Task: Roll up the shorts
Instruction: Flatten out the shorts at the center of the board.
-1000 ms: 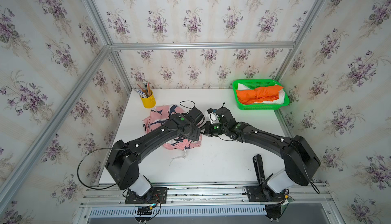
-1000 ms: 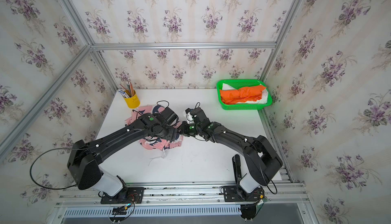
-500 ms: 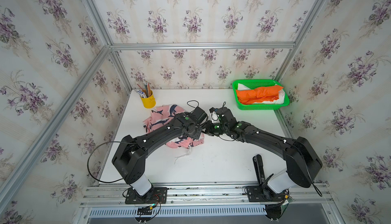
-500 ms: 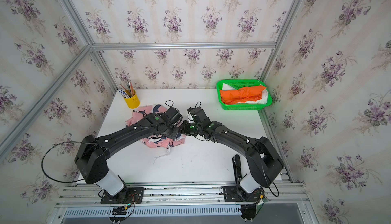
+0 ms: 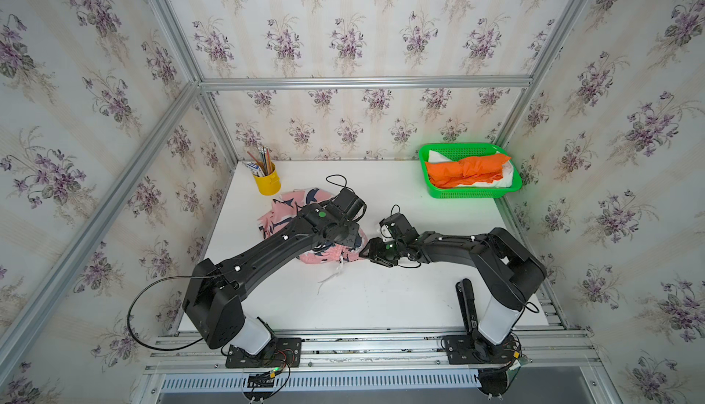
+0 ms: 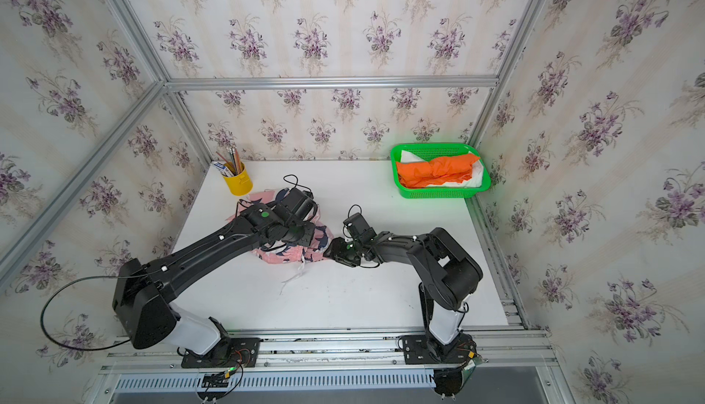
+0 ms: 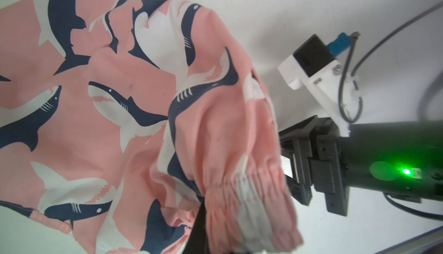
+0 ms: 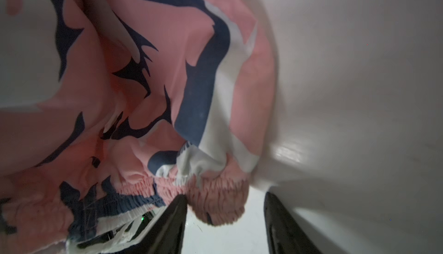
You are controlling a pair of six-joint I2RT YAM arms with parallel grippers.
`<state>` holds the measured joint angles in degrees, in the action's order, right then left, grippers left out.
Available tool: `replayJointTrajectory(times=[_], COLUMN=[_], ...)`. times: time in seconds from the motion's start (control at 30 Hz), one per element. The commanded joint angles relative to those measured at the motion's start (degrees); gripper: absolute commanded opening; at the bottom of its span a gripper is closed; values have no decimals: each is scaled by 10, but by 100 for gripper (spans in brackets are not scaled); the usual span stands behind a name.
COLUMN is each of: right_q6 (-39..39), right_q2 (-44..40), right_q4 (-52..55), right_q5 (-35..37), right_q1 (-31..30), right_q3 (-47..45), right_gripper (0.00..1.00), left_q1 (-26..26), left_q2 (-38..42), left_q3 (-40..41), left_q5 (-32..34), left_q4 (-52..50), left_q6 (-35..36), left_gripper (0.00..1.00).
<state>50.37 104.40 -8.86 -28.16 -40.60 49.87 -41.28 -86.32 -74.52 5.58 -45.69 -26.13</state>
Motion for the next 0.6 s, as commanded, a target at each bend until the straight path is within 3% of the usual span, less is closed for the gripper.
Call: replayJointTrajectory(times=[0.0,0.07,0.1,0.33,0.57], right_q6=[32,34,35,-38,-108], right_q2=[2,-6,-17,-190,-336], right_q4=[-47,-44,-40,137,332], right_q5=[-17,-15,-11,80,179], right_q1=[1,3,6,21,21], right_q3=[8,25,32,137,375], right_gripper=[34,8,0,0,0], left_q1=[5,8,11,16,15], left_q2=[12,23,31,145,264], left_q3=[-4,-9,-16,-118,-207], left_q5=[1,0,0,74,131], left_q4=[-7,-7,-9,-53,-19], left_q6=[-8,-9,-11,-28,1], left_gripper=[5,4,4,1,0])
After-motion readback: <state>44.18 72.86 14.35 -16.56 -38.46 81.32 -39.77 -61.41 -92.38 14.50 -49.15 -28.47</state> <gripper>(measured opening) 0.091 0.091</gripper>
